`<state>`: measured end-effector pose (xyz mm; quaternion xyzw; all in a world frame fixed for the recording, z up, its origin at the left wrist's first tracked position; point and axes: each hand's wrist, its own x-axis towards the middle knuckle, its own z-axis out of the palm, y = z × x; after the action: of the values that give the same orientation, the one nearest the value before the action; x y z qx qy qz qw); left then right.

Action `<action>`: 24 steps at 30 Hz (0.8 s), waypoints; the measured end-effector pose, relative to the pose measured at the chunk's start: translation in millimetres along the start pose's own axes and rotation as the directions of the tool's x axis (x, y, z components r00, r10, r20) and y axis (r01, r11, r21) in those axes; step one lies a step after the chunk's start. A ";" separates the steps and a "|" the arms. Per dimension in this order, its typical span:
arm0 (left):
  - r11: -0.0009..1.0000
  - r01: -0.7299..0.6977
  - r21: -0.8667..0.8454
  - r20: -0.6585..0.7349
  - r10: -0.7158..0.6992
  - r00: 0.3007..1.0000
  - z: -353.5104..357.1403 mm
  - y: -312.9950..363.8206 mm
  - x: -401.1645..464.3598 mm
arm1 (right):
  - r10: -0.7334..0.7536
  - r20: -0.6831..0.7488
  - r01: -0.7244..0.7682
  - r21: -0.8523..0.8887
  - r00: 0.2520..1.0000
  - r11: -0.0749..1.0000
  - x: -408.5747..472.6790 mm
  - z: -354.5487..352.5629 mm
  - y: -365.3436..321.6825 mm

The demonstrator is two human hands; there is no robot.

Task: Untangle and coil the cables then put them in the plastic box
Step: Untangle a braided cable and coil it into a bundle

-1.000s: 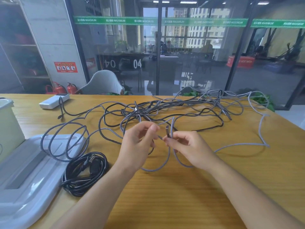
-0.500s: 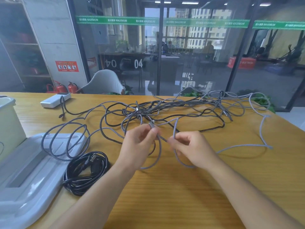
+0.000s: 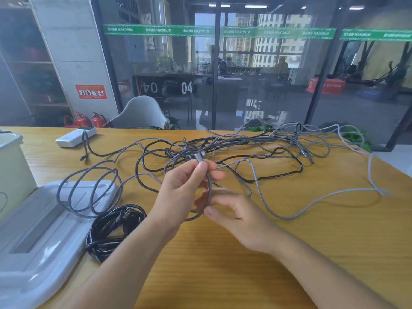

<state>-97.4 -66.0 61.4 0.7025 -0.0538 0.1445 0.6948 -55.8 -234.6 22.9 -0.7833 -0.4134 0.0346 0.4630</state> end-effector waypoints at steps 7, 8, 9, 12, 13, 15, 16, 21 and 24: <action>0.991 0.025 -0.130 0.035 -0.021 0.999 -1.1 1.6 1.3 | 0.001 -0.113 0.016 0.151 0.994 0.988 -0.3 1.0 -9.8; 0.983 0.038 -0.178 0.046 -0.030 0.999 -0.6 2.0 1.2 | -0.011 -0.114 0.029 0.155 0.993 0.987 -0.4 2.1 -11.0; 0.971 0.056 -0.234 0.060 -0.044 0.997 -0.4 3.3 0.5 | -0.017 -0.102 0.034 0.171 0.995 0.985 -0.8 3.9 -12.3; 0.921 0.115 -0.372 0.133 -0.070 0.989 2.2 8.7 -3.3 | 0.013 -0.011 -0.010 0.213 1.000 0.977 -2.3 9.7 -11.9; 0.914 0.126 -0.386 0.156 -0.070 0.985 3.1 10.2 -4.5 | 0.028 0.007 -0.029 0.184 1.000 0.983 -2.3 10.4 -10.6; 0.921 0.127 -0.369 0.183 -0.062 0.981 4.3 11.9 -6.1 | 0.023 -0.006 -0.022 0.108 1.000 0.994 -1.5 10.7 -7.4; 0.930 0.123 -0.347 0.188 -0.059 0.980 5.0 12.2 -6.6 | 0.006 -0.031 -0.003 0.082 1.000 0.997 -1.0 10.7 -6.0; 0.966 0.121 -0.230 0.210 -0.072 0.975 6.5 10.4 -8.4 | -0.015 -0.081 0.018 0.044 0.997 0.999 -0.7 12.4 -1.4; 0.941 0.130 -0.314 0.217 -0.062 0.974 2.4 10.7 -5.9 | 0.017 -0.001 -0.017 0.049 1.000 0.999 -1.2 8.6 -0.7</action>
<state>-105.7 -69.4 70.1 0.5908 -0.1135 0.0265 0.7984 -60.8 -229.3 18.2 -0.7751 -0.4054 0.0483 0.4822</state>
